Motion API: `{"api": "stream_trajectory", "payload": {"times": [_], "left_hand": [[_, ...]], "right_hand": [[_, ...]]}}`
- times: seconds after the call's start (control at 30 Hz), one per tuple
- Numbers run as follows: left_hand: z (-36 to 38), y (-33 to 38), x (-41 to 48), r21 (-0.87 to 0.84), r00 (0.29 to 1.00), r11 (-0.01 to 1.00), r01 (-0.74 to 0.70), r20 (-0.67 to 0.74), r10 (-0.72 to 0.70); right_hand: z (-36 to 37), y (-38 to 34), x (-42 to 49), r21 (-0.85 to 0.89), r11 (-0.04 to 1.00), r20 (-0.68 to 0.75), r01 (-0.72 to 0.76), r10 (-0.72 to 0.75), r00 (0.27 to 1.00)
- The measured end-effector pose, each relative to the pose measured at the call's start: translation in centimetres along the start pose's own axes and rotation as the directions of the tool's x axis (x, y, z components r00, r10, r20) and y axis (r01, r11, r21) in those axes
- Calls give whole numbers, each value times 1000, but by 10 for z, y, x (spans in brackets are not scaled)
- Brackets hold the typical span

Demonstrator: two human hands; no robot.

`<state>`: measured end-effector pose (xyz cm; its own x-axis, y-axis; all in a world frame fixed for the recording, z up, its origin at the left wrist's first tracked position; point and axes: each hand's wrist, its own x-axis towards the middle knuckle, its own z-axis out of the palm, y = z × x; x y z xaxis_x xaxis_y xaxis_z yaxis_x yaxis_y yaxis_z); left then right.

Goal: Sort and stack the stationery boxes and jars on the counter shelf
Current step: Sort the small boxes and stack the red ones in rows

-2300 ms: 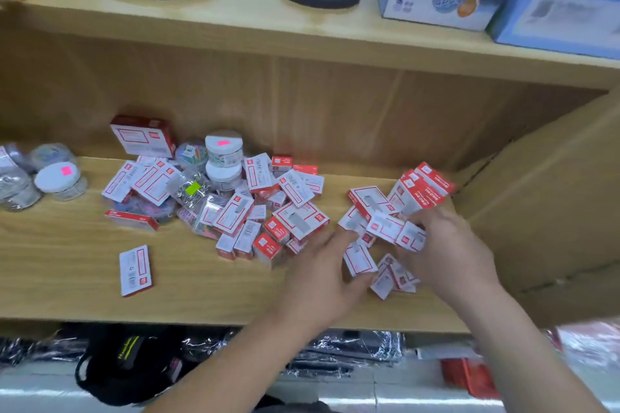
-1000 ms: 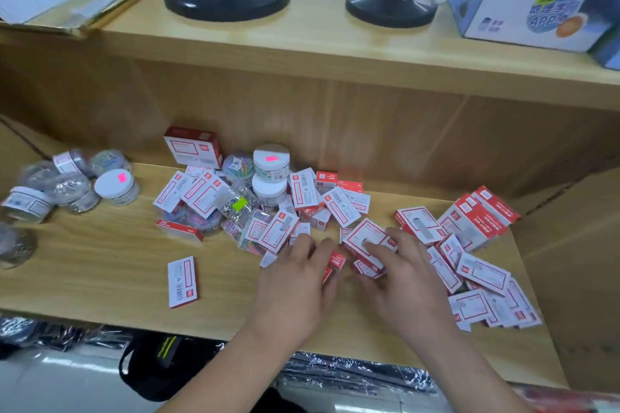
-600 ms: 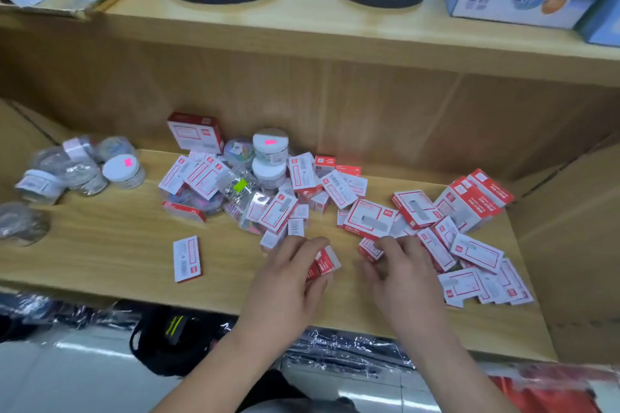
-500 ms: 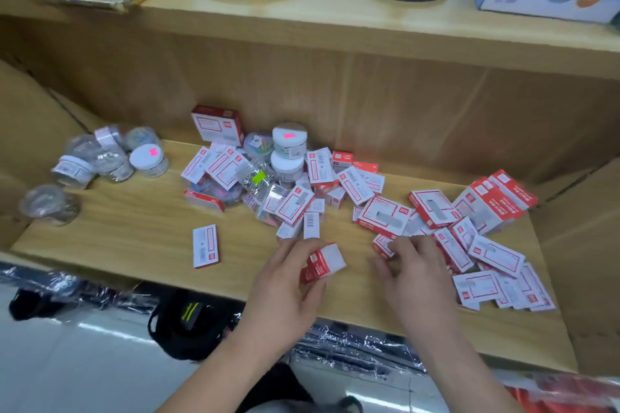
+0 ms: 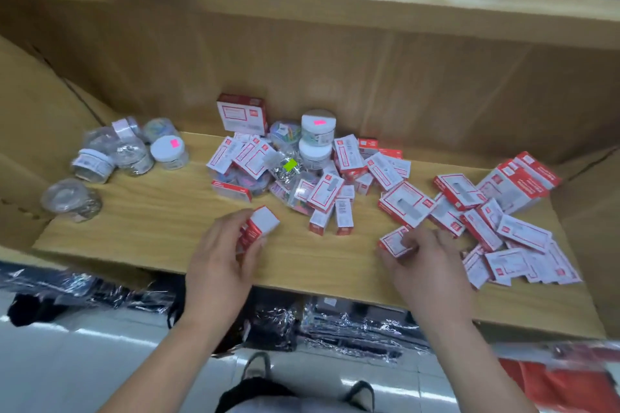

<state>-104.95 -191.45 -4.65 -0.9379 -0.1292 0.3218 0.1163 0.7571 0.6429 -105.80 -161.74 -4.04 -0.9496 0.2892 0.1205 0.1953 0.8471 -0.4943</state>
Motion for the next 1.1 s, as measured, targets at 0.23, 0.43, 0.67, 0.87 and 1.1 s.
{"api": "stream_trajectory", "payload": {"times": [0.23, 0.43, 0.67, 0.87, 1.1], "left_hand": [[-10, -46, 12, -33, 979, 987, -160, 125, 162], [-22, -73, 36, -95, 941, 967, -238, 222, 254], [-68, -135, 48, -33, 994, 996, -82, 66, 84], [-93, -163, 75, 72, 998, 997, -12, 67, 7], [-103, -165, 88, 185, 980, 980, -80, 196, 43]], "right_hand": [[16, -78, -39, 301, 950, -120, 79, -44, 992], [48, -145, -45, 416, 904, -80, 99, -72, 994], [104, -197, -37, 392, 904, 18, 173, -196, 981], [153, -242, -30, 366, 895, 115, 254, -314, 942], [159, -254, -29, 443, 852, 172, 280, -387, 906]]}}
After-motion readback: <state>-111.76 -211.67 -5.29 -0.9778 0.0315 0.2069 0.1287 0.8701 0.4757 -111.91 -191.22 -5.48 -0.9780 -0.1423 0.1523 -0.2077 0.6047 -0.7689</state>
